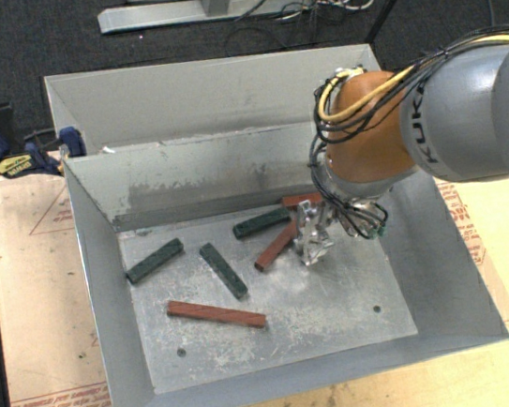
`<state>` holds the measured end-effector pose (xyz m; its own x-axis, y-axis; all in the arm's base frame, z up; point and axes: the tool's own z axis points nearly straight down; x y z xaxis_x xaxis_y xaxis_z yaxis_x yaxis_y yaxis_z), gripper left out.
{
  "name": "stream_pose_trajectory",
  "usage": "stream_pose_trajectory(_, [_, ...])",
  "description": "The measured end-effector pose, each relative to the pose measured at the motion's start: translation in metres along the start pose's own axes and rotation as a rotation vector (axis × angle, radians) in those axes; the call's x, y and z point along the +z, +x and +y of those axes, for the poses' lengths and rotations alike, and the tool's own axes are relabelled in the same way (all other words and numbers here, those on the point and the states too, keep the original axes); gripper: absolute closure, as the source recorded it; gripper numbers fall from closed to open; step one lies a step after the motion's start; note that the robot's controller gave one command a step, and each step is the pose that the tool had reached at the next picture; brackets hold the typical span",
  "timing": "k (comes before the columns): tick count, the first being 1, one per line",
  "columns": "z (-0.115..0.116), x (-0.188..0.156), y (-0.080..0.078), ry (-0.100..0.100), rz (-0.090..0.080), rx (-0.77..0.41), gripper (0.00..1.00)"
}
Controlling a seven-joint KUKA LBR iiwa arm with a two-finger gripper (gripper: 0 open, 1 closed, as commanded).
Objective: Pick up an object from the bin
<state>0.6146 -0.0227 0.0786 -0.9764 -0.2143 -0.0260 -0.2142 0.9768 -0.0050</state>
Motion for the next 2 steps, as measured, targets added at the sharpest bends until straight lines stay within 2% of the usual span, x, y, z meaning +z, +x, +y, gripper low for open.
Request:
stream_pose_trajectory(1, [0.0008, 0.0035, 0.0042, -0.004, 0.016, 0.000, 0.00])
stream_pose_trajectory(2, [0.0008, 0.0035, 0.0042, -0.003, 0.016, 0.000, 0.00])
